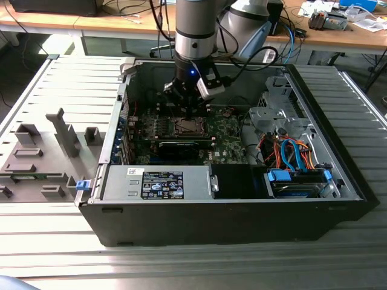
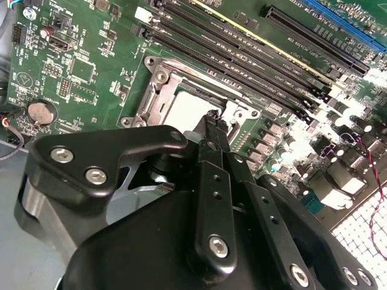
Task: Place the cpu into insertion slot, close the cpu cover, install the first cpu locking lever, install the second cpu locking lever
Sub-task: 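Install the first cpu locking lever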
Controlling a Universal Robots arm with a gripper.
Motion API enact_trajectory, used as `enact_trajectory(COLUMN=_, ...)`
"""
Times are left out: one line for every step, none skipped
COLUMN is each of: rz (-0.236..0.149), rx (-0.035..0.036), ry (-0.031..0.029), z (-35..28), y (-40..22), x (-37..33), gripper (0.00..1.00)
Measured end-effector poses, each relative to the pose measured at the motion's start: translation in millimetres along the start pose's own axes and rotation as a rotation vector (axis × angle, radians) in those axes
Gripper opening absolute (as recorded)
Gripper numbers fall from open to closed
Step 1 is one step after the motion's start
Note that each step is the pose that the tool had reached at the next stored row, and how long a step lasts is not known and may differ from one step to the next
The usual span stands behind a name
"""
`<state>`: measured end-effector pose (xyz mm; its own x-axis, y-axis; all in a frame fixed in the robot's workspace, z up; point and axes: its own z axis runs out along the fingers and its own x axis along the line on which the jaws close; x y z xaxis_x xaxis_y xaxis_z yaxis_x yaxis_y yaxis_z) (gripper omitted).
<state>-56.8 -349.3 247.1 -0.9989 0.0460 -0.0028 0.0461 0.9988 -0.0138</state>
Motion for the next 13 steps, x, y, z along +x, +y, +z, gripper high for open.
enact_trajectory(rz=0.000, rx=0.0000, ry=-0.0002, z=0.0, y=0.0, x=0.5, gripper=0.11)
enact_trajectory(rz=0.000, rx=-0.0001, ry=-0.0003, z=-0.1, y=0.0, x=0.9, gripper=0.11)
enact_trajectory(rz=0.000, rx=-0.0002, ry=-0.0004, z=-0.1, y=-0.1, x=1.4, gripper=0.11)
enact_trajectory(rz=0.000, rx=-0.0003, ry=-0.0006, z=-0.2, y=-0.1, x=1.9, gripper=0.11)
enact_trajectory(rz=0.000, rx=-0.0004, ry=-0.0008, z=-0.2, y=-0.1, x=2.4, gripper=0.11)
enact_trajectory(rz=0.000, rx=-0.0005, ry=-0.0009, z=-0.2, y=-0.1, x=2.8, gripper=0.11)
enact_trajectory(rz=0.000, rx=-0.0007, ry=-0.0011, z=-0.3, y=-0.2, x=3.5, gripper=0.11)
enact_trajectory(rz=0.000, rx=-0.0008, ry=-0.0014, z=-0.3, y=-0.2, x=4.3, gripper=0.11)
enact_trajectory(rz=0.000, rx=-0.0009, ry=-0.0017, z=-0.4, y=-0.2, x=5.0, gripper=0.11)
enact_trajectory(rz=0.000, rx=-0.0011, ry=-0.0019, z=-0.4, y=-0.3, x=5.6, gripper=0.11)
enact_trajectory(rz=0.000, rx=-0.0011, ry=-0.0020, z=-0.5, y=-0.3, x=6.1, gripper=0.11)
enact_trajectory(rz=0.000, rx=-0.0013, ry=-0.0024, z=-0.6, y=-0.3, x=7.0, gripper=0.11)
enact_trajectory(rz=0.000, rx=-0.0015, ry=-0.0026, z=-0.6, y=-0.3, x=7.5, gripper=0.11)
